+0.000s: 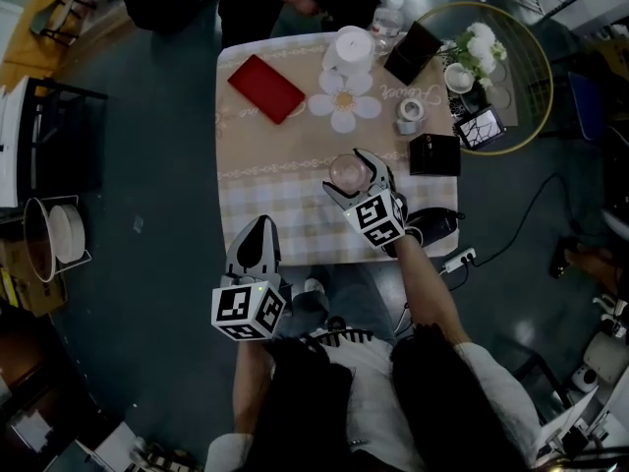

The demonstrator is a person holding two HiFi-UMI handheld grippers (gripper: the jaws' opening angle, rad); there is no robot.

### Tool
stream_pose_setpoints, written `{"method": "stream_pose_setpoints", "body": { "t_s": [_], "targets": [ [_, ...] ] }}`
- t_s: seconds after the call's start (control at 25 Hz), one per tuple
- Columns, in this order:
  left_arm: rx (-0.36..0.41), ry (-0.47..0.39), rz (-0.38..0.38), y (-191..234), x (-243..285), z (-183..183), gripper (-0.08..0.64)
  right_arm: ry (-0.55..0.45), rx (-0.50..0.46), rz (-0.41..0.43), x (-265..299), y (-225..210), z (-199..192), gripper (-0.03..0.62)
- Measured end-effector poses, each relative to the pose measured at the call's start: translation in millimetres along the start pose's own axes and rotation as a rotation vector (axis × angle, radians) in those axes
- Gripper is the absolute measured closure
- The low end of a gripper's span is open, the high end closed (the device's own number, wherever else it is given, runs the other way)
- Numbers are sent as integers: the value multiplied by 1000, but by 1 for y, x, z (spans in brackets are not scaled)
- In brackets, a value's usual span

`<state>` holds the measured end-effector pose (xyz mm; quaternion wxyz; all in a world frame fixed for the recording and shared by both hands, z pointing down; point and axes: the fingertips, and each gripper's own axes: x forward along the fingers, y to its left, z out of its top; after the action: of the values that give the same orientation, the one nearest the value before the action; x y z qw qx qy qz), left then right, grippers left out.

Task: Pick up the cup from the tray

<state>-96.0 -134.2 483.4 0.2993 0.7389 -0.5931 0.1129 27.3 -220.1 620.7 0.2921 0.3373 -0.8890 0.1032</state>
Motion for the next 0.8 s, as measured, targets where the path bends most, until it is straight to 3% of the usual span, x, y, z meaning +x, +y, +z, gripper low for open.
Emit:
{"method": "stream_pose_setpoints", "body": {
  "t_s": [0.8],
  "targets": [
    [5, 9, 60, 20, 7, 5, 552, 1, -1, 40, 3, 4, -19, 189]
  ]
}}
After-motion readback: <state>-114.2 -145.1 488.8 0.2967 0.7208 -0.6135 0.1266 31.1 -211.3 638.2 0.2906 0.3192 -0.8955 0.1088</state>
